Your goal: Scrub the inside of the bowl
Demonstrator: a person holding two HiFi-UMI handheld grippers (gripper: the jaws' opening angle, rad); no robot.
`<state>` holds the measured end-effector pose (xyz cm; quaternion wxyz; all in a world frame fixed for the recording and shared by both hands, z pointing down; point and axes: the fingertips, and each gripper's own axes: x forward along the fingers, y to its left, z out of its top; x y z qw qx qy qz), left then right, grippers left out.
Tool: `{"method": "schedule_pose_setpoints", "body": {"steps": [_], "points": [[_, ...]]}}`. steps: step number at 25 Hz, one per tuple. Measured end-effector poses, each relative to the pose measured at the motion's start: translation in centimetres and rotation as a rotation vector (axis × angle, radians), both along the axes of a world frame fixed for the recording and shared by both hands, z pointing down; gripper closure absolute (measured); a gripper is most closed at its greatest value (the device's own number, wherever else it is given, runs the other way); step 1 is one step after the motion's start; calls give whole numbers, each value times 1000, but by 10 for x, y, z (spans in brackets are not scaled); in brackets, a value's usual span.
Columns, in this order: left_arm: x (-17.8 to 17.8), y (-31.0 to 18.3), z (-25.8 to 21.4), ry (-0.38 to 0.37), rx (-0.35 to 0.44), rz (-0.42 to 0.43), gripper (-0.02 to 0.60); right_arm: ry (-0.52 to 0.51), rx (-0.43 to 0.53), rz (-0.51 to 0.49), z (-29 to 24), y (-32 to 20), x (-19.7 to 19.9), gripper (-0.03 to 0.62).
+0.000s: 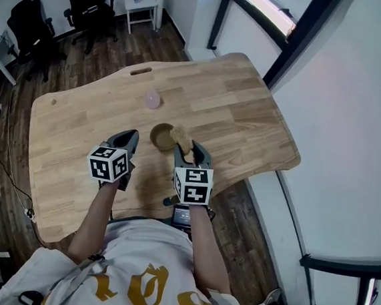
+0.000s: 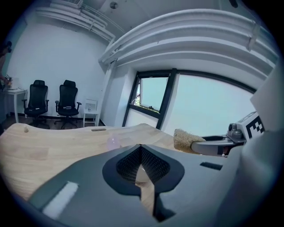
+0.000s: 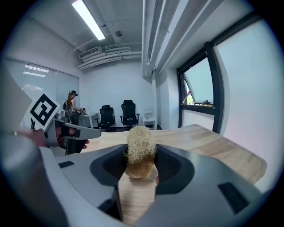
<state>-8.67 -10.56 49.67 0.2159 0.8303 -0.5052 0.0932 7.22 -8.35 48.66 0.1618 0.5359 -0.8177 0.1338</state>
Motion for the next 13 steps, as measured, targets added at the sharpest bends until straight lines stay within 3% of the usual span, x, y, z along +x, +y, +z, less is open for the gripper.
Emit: {"method": "schedule_pose_setpoints", "body": {"steps": [7,13], "points": [[5,-3,-6,36,13,16,580,21,14,5,-9,-3,3,422],[8,-7,-10,36,17,22,580,-28,29,-5,-20,-8,2,422]]}}
